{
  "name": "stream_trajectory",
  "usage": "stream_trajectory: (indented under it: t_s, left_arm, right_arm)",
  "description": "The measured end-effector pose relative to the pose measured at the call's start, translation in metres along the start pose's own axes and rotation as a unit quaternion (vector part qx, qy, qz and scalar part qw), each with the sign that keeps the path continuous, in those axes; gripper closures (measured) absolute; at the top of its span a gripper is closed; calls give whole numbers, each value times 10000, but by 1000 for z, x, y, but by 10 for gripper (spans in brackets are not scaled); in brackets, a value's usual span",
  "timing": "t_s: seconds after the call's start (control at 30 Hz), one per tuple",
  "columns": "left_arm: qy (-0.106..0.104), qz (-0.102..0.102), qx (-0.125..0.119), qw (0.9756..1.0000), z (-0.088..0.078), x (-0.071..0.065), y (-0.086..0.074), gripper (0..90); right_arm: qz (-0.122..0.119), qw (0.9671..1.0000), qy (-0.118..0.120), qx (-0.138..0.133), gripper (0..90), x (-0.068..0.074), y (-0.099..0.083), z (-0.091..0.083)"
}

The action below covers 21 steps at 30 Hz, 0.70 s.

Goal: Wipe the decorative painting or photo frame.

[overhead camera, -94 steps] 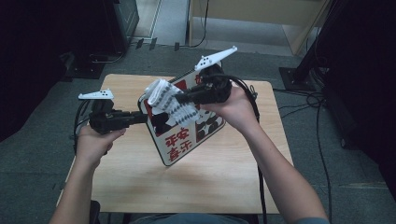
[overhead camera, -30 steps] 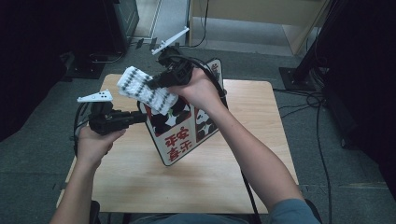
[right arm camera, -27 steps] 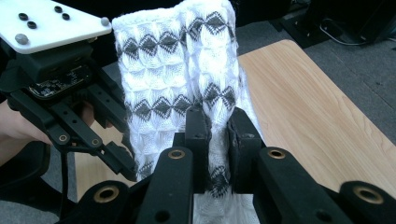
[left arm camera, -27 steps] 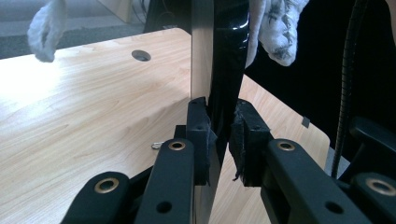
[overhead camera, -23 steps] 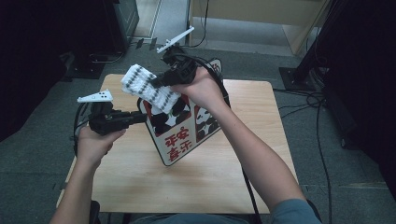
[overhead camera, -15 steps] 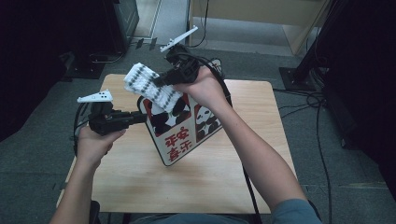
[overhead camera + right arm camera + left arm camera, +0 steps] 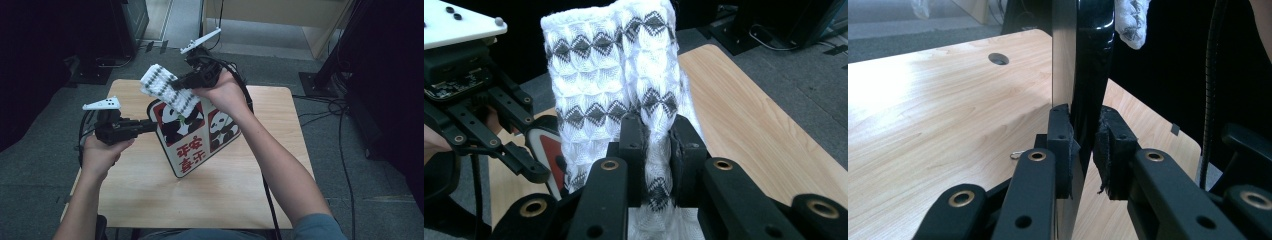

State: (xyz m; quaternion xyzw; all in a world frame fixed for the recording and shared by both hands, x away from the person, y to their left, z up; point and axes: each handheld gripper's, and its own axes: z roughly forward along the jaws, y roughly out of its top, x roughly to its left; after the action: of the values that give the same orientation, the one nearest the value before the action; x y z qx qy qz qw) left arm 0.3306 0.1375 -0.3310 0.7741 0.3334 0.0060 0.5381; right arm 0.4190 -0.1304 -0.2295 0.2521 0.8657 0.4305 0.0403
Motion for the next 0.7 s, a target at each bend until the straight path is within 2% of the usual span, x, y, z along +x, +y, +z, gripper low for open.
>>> stream_trajectory:
  t_s: [0.7]
  left_arm:
    - [-14,-6,-6,10000,0,0,0,785]
  right_arm:
    - [213,9995,-138,-203,787,-18,-10,-11]
